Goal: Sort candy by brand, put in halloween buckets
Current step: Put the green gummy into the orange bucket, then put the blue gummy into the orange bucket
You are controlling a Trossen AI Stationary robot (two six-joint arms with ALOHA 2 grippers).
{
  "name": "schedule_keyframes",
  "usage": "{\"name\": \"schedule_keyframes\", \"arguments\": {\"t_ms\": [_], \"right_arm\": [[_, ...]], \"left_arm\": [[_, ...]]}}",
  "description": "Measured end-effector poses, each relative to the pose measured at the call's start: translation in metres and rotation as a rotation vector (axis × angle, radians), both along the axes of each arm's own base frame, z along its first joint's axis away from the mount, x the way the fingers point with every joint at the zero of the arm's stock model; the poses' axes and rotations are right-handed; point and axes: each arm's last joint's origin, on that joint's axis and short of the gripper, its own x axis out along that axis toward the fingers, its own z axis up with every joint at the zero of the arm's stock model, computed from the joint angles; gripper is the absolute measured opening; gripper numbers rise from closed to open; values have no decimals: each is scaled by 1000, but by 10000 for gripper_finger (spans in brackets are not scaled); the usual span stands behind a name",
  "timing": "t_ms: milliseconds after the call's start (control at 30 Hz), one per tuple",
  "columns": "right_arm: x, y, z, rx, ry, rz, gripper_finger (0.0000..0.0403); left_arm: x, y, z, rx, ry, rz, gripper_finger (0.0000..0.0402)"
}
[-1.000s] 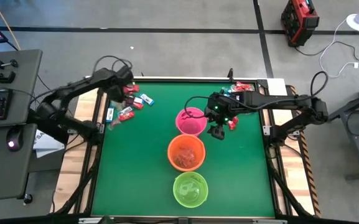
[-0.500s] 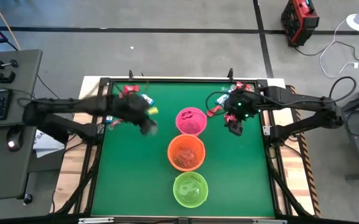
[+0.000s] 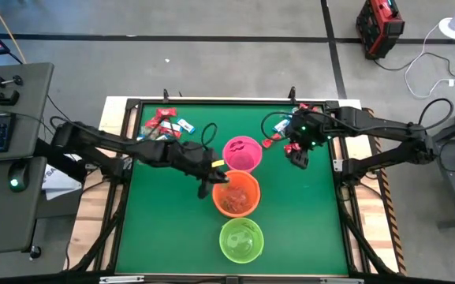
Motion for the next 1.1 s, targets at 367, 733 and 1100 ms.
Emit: {"name": "schedule_keyframes", "arguments": {"t_ms": [367,733,1100], "right_arm": [[-3,1,-1,21,31,-32,263],[-5,-48,3,-134,-71,-546,263],[9,-191,-69,116,-83,-1027,263]], "left_arm": [[9,-3,23,-9,-12,-90,195],[-35,83,68,151,149,221,225],[-89,163,55,128,4,526,225]]}}
